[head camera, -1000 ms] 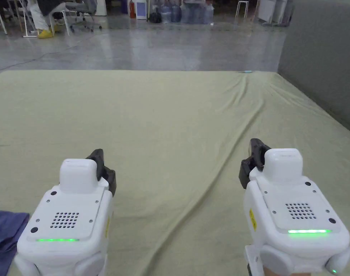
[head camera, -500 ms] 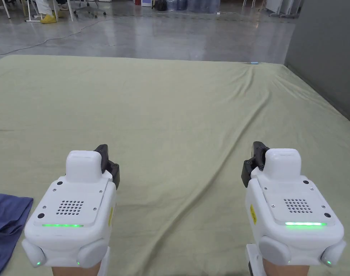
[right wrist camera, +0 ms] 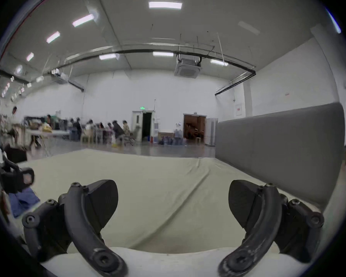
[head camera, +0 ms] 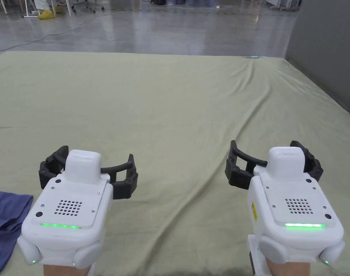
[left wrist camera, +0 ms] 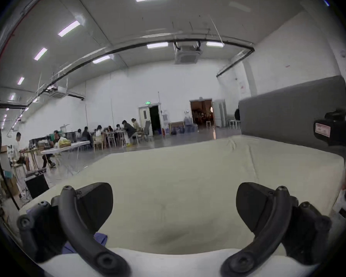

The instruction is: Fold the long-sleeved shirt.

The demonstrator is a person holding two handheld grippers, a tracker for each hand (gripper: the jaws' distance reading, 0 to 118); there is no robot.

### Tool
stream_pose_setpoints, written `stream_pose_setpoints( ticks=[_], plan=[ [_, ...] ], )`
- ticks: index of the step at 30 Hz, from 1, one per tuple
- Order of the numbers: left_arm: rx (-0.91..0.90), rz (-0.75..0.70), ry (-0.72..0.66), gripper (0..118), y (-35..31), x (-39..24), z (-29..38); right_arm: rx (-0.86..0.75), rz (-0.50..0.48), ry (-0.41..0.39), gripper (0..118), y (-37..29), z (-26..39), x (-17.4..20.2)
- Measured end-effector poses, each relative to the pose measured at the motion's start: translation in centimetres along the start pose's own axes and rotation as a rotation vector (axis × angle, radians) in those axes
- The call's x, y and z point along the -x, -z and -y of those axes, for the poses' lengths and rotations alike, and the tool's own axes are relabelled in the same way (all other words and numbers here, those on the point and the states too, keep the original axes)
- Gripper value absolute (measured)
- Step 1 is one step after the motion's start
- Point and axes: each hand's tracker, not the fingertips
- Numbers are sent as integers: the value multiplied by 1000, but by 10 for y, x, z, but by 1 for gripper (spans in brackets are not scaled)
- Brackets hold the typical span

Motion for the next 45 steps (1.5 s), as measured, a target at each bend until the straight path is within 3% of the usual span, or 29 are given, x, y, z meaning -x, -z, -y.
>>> stream_pose_setpoints(
  ticks=[1,3,7,15,27,45],
  plan=[
    [-6,1,-13,118,-4,1,-1,18,5,-6,111,1,0,0],
    [-25,17,-56,118,-6,0,2,27,-91,30,111,2,0,-4],
    [-28,3,-72,118,-9,-2,0,10,-71,32,111,-2,-2,-4],
    [-53,-8,-68,117,-14,-2,-7,-6,-47,120,111,-4,-9,-11],
    [-31,8,-86,118,-13,-1,-6,-9,-45,19,111,-5,-11,-3],
    [-34,9,-78,118,-10,-3,-11,-12,-34,17,111,-2,-15,0]
  ],
)
